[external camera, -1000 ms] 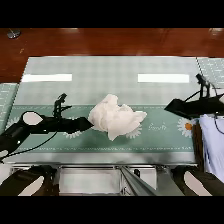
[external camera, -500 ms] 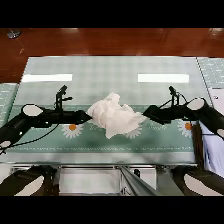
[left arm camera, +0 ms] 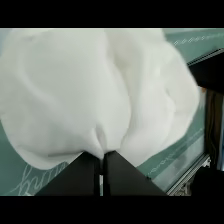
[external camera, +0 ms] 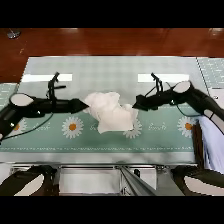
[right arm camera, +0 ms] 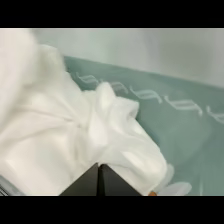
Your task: Fold the shirts.
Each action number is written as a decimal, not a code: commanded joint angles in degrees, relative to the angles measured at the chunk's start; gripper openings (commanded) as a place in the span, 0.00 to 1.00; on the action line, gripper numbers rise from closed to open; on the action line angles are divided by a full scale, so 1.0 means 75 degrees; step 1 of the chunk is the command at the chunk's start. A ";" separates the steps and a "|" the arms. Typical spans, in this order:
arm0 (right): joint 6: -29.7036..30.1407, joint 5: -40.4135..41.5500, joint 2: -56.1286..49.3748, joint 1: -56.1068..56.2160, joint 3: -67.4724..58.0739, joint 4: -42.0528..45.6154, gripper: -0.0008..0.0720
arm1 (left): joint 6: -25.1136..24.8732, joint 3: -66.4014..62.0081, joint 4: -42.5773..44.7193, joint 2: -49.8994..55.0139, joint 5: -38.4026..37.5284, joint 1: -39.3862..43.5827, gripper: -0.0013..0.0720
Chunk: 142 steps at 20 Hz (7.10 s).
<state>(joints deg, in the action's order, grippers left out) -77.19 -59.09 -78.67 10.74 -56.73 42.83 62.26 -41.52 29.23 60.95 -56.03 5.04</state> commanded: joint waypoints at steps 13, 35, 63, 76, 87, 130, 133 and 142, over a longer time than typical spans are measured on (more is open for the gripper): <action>-0.1311 -0.2025 0.3413 -0.0085 -0.8370 0.4966 0.04 | 0.2617 -0.9299 0.4019 -0.1387 -0.2159 -0.2127 0.04; -0.2532 -0.2127 0.4243 -0.0475 -0.2072 0.6805 0.04 | 0.2326 -0.2159 0.4374 -0.2547 -0.0970 -0.2145 0.04; 0.0256 -0.1635 0.1157 -0.5007 0.1434 0.1760 0.86 | -0.0207 0.0903 -0.0597 0.1341 -0.0562 0.0548 0.97; -0.0254 -0.1673 0.1148 -0.2049 0.2556 0.1996 0.86 | -0.0554 -0.0058 -0.1049 0.2186 0.0067 0.1565 0.04; -0.0705 -0.0510 0.0504 -0.0122 0.2509 0.1008 0.86 | -0.0554 -0.1099 -0.1046 0.2183 -0.0128 0.0635 0.04; -0.0609 -0.3063 0.4654 -0.0997 -0.4884 0.2841 0.04 | 0.1282 -0.5732 0.0825 -0.2908 -0.1918 -0.3238 0.04; -0.0694 -0.2066 0.3928 -0.0997 -0.3273 0.3465 0.04 | 0.0533 -0.3984 0.0612 -0.2040 -0.0860 -0.2806 0.04; -0.1233 -0.0294 -0.1105 -0.0997 -0.4762 0.3649 0.04 | 0.0198 -0.5324 0.0612 0.2795 0.1268 -0.0772 0.04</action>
<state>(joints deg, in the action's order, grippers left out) -85.17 -64.93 -75.46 3.22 -86.56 71.18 64.01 -76.84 34.22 71.46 -49.63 -4.36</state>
